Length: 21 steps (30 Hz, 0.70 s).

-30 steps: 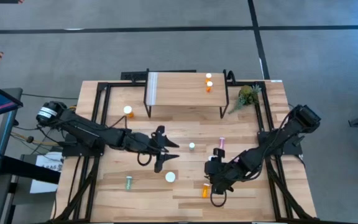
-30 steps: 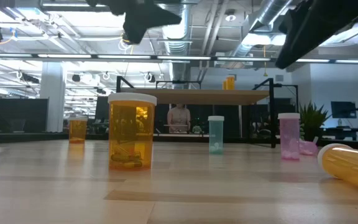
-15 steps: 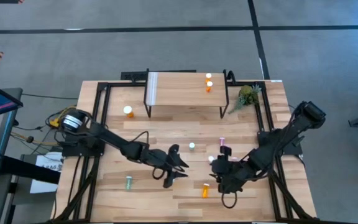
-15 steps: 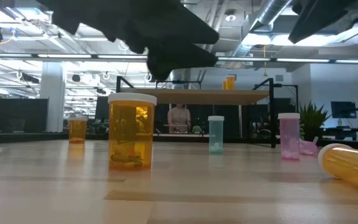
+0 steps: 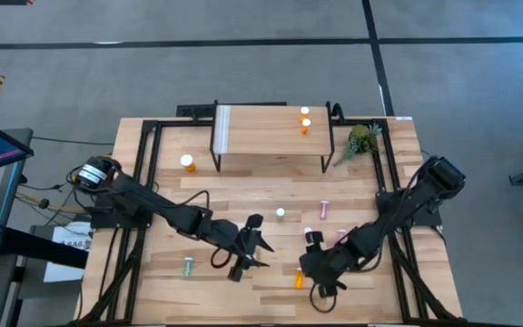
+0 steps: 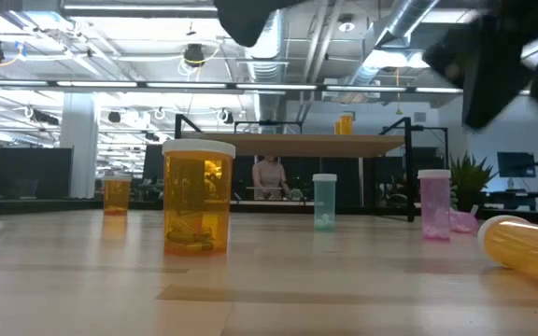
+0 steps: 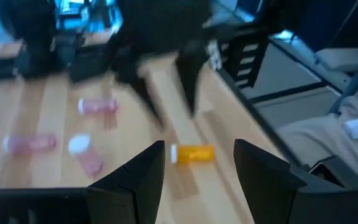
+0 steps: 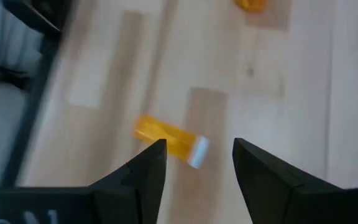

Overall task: Pick and place medicine bottles onto shelf by color
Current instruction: Put the small orange pill bottle on the shelf aligned with the small orange pill bottles

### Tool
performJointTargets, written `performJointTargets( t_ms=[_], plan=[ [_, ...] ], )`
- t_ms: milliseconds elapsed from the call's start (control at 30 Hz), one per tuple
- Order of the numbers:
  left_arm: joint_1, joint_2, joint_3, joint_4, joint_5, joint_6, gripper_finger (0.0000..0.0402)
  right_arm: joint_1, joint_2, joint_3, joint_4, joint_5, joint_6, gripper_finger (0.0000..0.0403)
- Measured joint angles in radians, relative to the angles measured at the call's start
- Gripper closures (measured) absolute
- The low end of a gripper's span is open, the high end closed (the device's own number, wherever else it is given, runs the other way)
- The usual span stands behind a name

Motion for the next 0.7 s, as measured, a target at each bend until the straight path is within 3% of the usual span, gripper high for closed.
performJointTargets(
  t_ms=[233, 367, 533, 700],
  plan=[
    [-0.021, -0.036, -0.002, -0.079, -0.021, 0.033, 0.0221, -0.088, -0.194, -0.355, 0.346, -0.077, 0.098, 0.0245],
    [-0.013, -0.104, -0.002, -0.103, -0.092, 0.066, 0.0221, -0.084, -0.271, -0.456, 0.554, -0.107, 0.116, 0.0259],
    [0.004, -0.174, -0.002, -0.088, -0.242, 0.104, 0.0221, -0.036, -0.279, -0.474, 0.622, -0.113, -0.053, 0.0261],
    [0.024, -0.196, -0.002, -0.071, -0.271, 0.114, 0.0221, -0.013, -0.214, -0.475, 0.62, -0.112, -0.292, 0.0259]
  ],
)
